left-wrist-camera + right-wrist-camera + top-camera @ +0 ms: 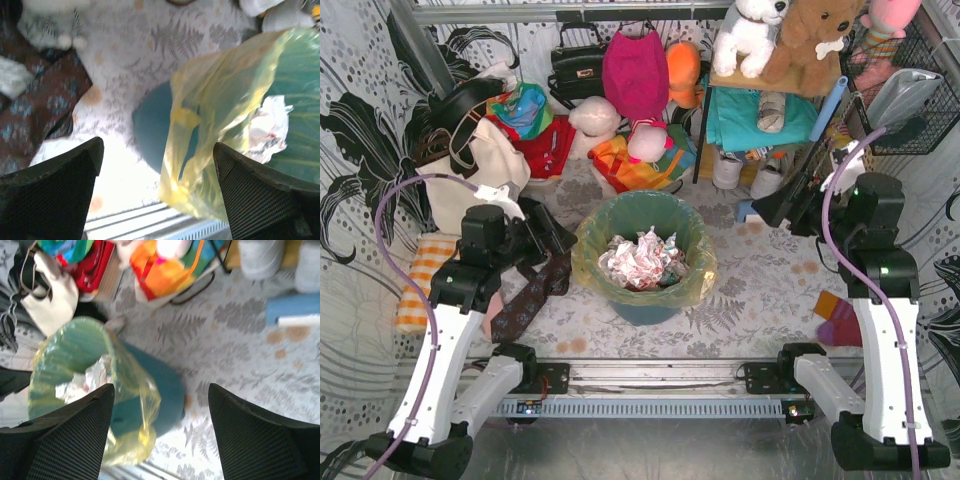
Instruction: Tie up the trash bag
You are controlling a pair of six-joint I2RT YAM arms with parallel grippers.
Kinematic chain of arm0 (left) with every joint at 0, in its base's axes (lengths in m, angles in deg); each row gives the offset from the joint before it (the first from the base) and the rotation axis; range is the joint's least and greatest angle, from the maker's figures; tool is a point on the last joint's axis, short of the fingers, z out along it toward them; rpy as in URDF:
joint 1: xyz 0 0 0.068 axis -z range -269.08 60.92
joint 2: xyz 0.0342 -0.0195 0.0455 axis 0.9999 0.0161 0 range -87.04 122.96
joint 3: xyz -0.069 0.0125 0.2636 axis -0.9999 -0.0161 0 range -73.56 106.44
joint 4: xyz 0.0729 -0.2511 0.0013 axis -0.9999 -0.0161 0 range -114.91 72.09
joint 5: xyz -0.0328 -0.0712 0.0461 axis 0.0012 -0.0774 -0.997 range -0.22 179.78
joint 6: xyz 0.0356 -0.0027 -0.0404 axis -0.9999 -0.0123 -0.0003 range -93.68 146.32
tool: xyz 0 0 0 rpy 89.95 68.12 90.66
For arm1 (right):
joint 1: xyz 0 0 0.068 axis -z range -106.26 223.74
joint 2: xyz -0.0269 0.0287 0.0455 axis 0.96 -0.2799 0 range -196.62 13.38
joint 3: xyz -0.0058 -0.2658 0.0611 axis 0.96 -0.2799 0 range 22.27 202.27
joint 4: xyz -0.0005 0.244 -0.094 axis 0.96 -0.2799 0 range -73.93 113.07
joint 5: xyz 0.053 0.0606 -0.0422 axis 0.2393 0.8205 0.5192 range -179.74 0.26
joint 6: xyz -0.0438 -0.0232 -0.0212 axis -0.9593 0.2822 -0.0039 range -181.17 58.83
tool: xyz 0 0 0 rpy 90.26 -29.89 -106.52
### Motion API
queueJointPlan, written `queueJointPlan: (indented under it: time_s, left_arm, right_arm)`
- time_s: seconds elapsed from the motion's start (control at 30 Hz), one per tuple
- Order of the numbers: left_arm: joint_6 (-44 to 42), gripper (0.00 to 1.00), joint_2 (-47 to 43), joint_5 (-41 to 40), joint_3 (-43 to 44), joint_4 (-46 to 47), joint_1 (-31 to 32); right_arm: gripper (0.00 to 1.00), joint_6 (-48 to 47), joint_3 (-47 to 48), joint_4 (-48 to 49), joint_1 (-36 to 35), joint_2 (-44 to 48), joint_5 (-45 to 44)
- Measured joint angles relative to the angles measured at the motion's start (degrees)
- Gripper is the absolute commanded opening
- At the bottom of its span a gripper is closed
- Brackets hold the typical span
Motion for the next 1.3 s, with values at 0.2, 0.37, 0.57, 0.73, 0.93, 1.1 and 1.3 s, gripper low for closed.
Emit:
queueJointPlan:
  time_s: [0.2, 0.37, 0.57, 0.73, 0.93, 1.1, 1.3]
  left_arm:
    - [2.4, 0.92, -3.9, -1.6, 0.0, -10.9, 0.0]
    - [5.5, 0.89, -5.8, -1.1, -3.5, -11.0, 0.0]
    - [7.8, 0.86, -4.4, 1.6, -6.9, -8.0, 0.0]
    - [7.7, 0.82, -2.8, 2.9, -7.5, -5.1, 0.0]
    - [7.4, 0.75, -0.4, 4.0, -9.6, -1.3, 0.0]
    - [7.4, 0.73, 0.5, 7.4, -12.4, 2.8, 0.0]
    - [8.9, 0.69, 0.2, 13.2, -16.1, 8.4, 0.2]
  right_arm:
    - [0.73, 0.6, -4.4, -8.1, 0.0, 4.5, 6.0]
    - [0.73, 0.6, -7.8, -12.1, 0.0, 6.1, 7.2]
    - [0.73, 0.6, -8.4, -13.8, 0.0, 6.7, 7.6]
    - [0.73, 0.6, -8.5, -13.7, 0.0, 7.3, 7.6]
    - [0.73, 0.6, -11.6, -13.7, 0.0, 8.0, 8.4]
    - [0.73, 1.2, -14.7, -13.1, 0.0, 8.6, 8.7]
    - [0.72, 1.9, -17.2, -12.2, 0.0, 9.6, 9.5]
